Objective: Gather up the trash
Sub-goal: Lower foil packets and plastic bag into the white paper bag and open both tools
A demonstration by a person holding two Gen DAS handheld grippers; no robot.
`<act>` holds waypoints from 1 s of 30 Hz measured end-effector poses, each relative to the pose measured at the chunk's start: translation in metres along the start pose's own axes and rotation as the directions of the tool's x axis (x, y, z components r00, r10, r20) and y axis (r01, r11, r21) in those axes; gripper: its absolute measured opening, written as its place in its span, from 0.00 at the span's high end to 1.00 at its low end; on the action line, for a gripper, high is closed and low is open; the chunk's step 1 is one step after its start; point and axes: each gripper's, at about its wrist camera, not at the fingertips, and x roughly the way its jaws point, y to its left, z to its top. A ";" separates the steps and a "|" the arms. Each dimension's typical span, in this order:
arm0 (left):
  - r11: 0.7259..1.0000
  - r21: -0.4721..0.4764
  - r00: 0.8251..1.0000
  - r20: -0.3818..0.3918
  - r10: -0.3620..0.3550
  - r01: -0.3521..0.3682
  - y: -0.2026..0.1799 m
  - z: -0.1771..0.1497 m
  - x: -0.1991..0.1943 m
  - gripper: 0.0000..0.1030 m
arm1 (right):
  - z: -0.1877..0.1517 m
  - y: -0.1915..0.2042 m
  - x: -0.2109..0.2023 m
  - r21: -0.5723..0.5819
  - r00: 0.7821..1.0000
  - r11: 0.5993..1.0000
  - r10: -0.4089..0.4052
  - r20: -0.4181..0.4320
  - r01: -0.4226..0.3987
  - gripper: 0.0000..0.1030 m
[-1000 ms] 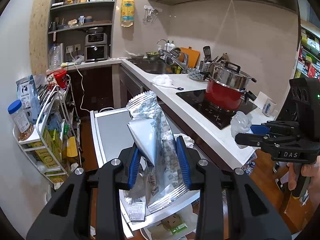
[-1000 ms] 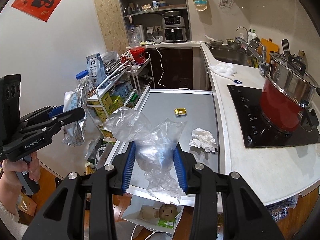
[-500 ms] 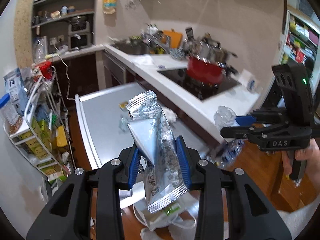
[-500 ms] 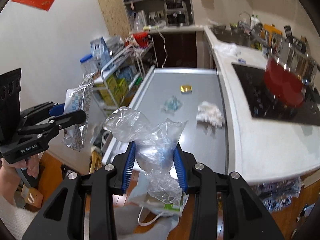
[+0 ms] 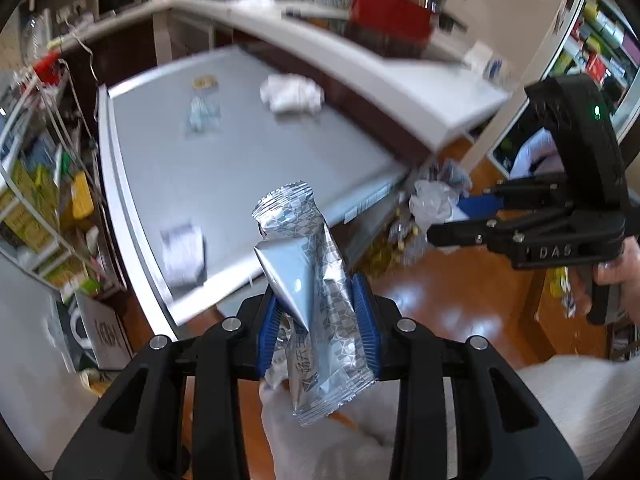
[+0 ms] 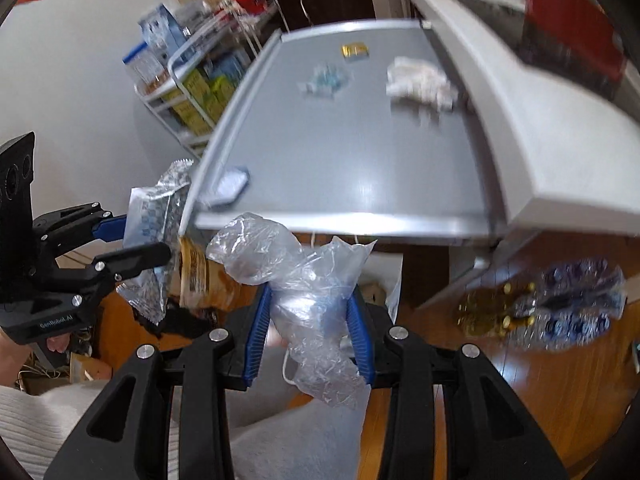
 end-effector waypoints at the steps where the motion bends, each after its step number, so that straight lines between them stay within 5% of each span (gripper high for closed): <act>1: 1.000 0.000 1.000 -0.020 -0.004 0.004 0.001 -0.004 0.006 0.65 | -0.004 -0.002 0.008 0.011 1.000 1.000 0.003 -0.019 -0.003 0.64; 10: 1.000 0.005 0.988 -0.154 -0.001 0.002 0.012 -0.029 0.069 0.65 | -0.012 -0.013 0.081 0.052 0.993 0.999 0.009 -0.115 -0.003 0.64; 24: 1.000 0.019 0.985 -0.174 0.020 -0.017 0.019 -0.025 0.097 0.63 | 0.012 -0.020 0.112 0.070 0.991 0.997 -0.013 -0.131 0.022 0.63; 30: 1.000 -0.013 0.982 -0.188 -0.012 0.010 0.024 -0.020 0.100 0.50 | 0.013 -0.029 0.117 0.120 0.990 0.993 0.010 -0.144 0.008 0.44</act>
